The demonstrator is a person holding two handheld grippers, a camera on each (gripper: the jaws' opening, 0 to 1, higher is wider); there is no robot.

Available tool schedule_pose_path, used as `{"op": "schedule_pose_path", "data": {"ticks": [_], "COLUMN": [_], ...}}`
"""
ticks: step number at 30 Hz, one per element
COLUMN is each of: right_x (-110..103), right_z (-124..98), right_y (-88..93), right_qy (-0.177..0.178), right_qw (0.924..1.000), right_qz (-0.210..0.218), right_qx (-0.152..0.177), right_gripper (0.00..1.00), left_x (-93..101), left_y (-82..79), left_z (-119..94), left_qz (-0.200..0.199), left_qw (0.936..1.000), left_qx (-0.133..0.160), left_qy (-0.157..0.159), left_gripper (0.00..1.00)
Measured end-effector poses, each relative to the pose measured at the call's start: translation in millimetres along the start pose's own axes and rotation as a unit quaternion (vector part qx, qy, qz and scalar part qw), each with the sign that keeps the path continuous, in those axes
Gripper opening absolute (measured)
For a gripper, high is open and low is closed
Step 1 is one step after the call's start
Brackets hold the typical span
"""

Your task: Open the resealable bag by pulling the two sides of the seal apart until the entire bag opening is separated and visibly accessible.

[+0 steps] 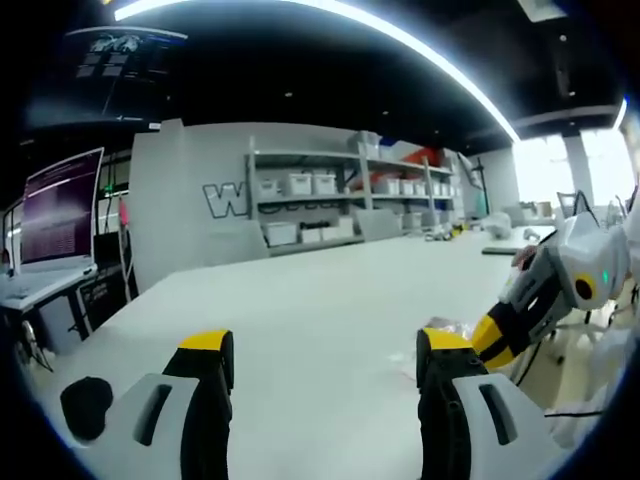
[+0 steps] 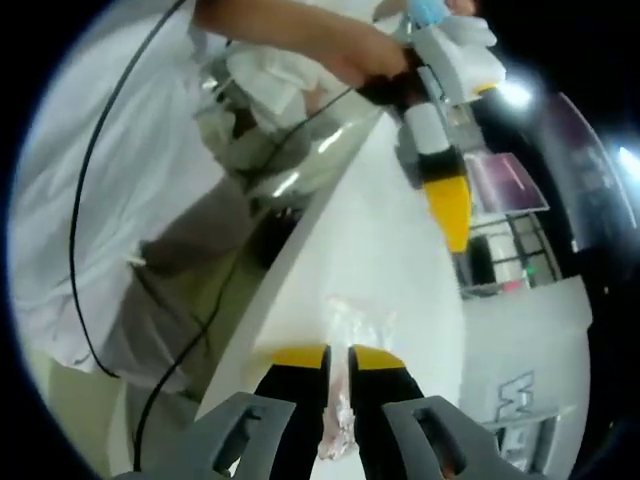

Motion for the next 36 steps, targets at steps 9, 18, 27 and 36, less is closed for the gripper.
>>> {"op": "schedule_pose_path", "data": {"ticks": [9, 18, 27, 36], "right_x": [5, 11, 10, 14], "right_z": [-5, -17, -21, -24], "right_y": [1.9, 11.1, 13.8, 18.6], "right_qy": [0.031, 0.059, 0.073, 0.089], "right_qw": [0.9980, 0.9909, 0.9861, 0.9789], "right_qz": [0.053, 0.115, 0.142, 0.175], "right_qx": [0.017, 0.036, 0.044, 0.054], "right_gripper": [0.00, 0.00, 0.00, 0.00], "left_x": [4.5, 15.5, 23.8, 34.0], "left_y": [1.8, 3.1, 1.3, 5.9], "left_z": [0, 5, 5, 8], "left_qz": [0.009, 0.031, 0.063, 0.109], "left_qw": [0.9997, 0.9980, 0.9953, 0.9896], "left_qx": [0.001, -0.003, -0.007, -0.028], "left_qy": [0.021, 0.055, 0.073, 0.089], "left_gripper": [0.71, 0.63, 0.60, 0.55]}}
Point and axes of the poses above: the point that each gripper's makers call its tool centre point, and the gripper's own axes: z roughly forward along the fingers, x roughly to its right, y roughly out of its underside, the point moved 8 cm from there along -z, roughly backward along the fingers, and after that the axes turned 8 degrees about y, right-handed, at the moved point
